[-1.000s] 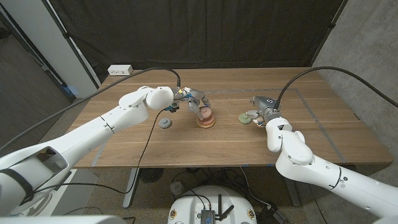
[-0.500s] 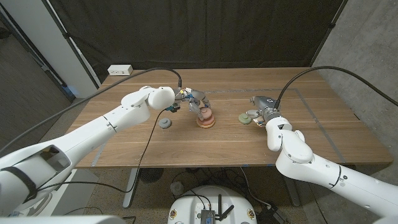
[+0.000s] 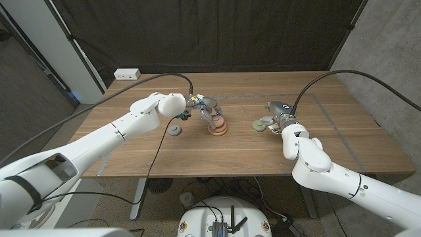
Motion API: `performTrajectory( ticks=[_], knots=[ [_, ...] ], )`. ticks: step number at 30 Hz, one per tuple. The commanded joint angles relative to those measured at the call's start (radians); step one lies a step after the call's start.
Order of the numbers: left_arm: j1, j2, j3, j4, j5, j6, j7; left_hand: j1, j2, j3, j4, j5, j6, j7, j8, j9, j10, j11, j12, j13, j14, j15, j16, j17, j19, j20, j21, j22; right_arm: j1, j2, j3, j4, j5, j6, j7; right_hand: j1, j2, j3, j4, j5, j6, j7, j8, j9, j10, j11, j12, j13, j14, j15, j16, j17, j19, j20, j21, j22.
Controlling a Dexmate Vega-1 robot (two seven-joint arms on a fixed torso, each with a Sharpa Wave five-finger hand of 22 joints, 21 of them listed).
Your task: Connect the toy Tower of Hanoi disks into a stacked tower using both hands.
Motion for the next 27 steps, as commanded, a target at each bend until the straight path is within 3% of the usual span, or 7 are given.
performTrajectory(
  ticks=[1,27],
  knots=[
    [-0.006,-0.02,0.019,0.023,-0.001,-0.008,0.007,0.006,0.014,0.004,0.004,0.006,0.013,-0.005,0.005,0.022,0.123,-0.115,0.002,0.101,0.006,-0.061,0.002,0.001,0.003,-0.133,0.0,0.003,-0.006,-0.008,0.005,-0.005,0.023,-0.006,-0.017,-0.002,0.01,0.008,0.001,0.006,0.009,0.0,-0.003,0.002,0.011,-0.001,0.0,0.003,0.008,-0.021,0.006,0.003,0.002,-0.052,-0.004,0.002],
    [0.014,-0.005,0.026,-0.011,0.044,0.03,0.012,0.013,0.011,0.004,0.001,0.007,0.015,-0.017,0.003,0.023,0.121,-0.123,-0.007,0.103,0.003,-0.061,0.0,0.003,0.0,-0.134,0.0,0.004,0.001,-0.019,-0.008,-0.011,0.044,-0.005,-0.031,-0.006,0.01,0.01,0.0,0.007,0.01,0.0,-0.005,0.001,0.014,0.0,-0.001,0.003,0.005,-0.021,0.003,-0.001,0.0,-0.052,-0.005,0.001]
  ],
)
